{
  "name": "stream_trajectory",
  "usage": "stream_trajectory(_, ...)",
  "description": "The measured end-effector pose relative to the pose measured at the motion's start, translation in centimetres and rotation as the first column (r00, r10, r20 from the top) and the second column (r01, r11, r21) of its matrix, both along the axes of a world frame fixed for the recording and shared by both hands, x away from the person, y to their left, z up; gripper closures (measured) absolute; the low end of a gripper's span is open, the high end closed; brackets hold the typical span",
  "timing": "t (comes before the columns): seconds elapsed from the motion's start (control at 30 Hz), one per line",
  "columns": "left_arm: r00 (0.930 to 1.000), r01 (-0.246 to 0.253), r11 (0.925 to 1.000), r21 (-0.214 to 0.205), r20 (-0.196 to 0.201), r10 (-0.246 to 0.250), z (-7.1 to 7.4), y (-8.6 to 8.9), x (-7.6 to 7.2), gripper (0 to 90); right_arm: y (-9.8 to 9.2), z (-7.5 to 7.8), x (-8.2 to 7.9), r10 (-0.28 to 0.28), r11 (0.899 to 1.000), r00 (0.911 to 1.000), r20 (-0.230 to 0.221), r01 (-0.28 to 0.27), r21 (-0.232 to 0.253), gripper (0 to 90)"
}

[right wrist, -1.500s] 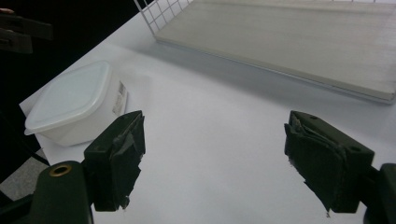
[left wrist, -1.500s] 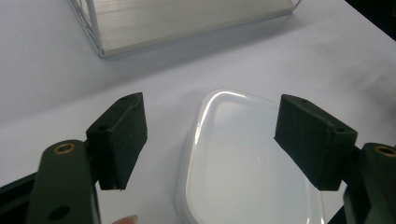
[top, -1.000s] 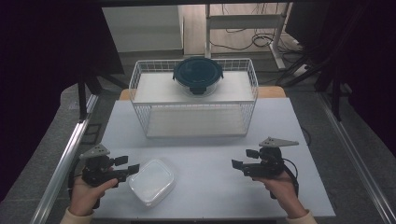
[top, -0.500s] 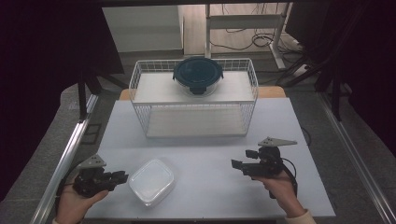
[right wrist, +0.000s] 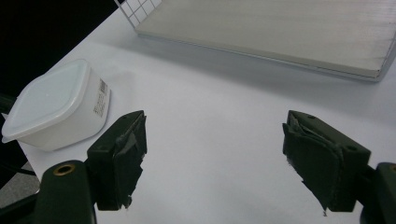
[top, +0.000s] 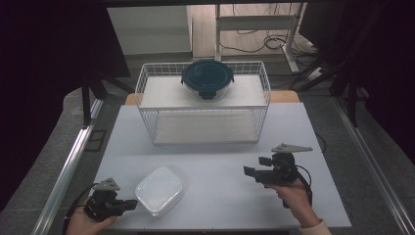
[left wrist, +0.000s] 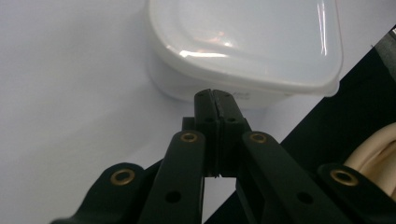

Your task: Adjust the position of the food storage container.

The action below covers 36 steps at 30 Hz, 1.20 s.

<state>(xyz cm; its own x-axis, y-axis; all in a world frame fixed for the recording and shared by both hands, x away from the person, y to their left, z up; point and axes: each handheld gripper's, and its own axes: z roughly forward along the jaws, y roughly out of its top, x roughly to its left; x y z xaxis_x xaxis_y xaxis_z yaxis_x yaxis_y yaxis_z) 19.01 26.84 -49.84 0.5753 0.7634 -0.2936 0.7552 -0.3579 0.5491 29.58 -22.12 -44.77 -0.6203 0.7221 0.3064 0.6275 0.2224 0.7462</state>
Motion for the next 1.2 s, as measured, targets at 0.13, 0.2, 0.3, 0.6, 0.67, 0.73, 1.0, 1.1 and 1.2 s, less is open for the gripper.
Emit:
stream_trajectory(0.13, 0.9995, 0.026, 0.9997, 0.001, -0.020, -0.026, -0.6, -1.0, 0.2, 90.0, -0.1, -0.1, 0.0, -0.004, 1.000, 1.0000, -0.001, 0.004, 0.000, 21.5)
stream_trajectory(0.2, 0.9997, 0.018, 0.9998, -0.003, -0.016, -0.018, -0.7, -1.3, 0.3, 90.0, -0.2, -0.1, 0.1, -0.007, 1.000, 1.0000, -0.002, 0.007, 0.000, 21.5)
stream_trajectory(0.3, 0.9997, 0.016, 0.9998, -0.015, -0.018, -0.016, -0.8, -1.8, 0.4, 90.0, -0.2, -0.2, 0.2, -0.010, 1.000, 0.9999, -0.004, 0.010, 0.002, 21.5)
stream_trajectory(0.6, 0.9969, 0.078, 0.9967, -0.023, -0.006, -0.078, -0.6, -5.7, 2.2, 90.0, -0.3, -0.1, 0.2, -0.011, 1.000, 0.9999, -0.004, 0.011, 0.008, 21.5)
stream_trajectory(0.67, 0.9943, 0.106, 0.9941, -0.021, -0.001, -0.106, -0.5, -7.2, 2.7, 90.0, -0.2, -0.1, 0.2, -0.007, 1.000, 1.0000, -0.002, 0.007, 0.005, 21.5)
stream_trajectory(0.73, 0.9934, 0.115, 0.9932, -0.019, 0.000, -0.115, -0.5, -7.5, 2.9, 89.9, -0.1, -0.1, 0.1, -0.007, 1.000, 1.0000, 0.000, 0.007, 0.002, 21.5)
stream_trajectory(1.0, 0.9953, 0.096, 0.9947, -0.037, 0.014, -0.095, -0.3, -7.5, 2.9, 90.0, -0.1, 0.0, 0.1, -0.008, 1.000, 1.0000, 0.002, 0.008, 0.001, 21.5)
stream_trajectory(1.1, 0.9963, 0.083, 0.9956, -0.044, 0.025, -0.082, 0.0, -6.8, 2.5, 90.0, -0.1, 0.1, 0.0, -0.009, 1.000, 1.0000, 0.003, 0.009, 0.003, 21.5)
stream_trajectory(1.2, 0.9972, 0.062, 0.9945, -0.084, 0.047, -0.058, 0.6, -5.2, 2.0, 90.0, -0.1, 0.2, -0.1, -0.009, 1.000, 0.9999, 0.008, 0.009, 0.006, 21.5)
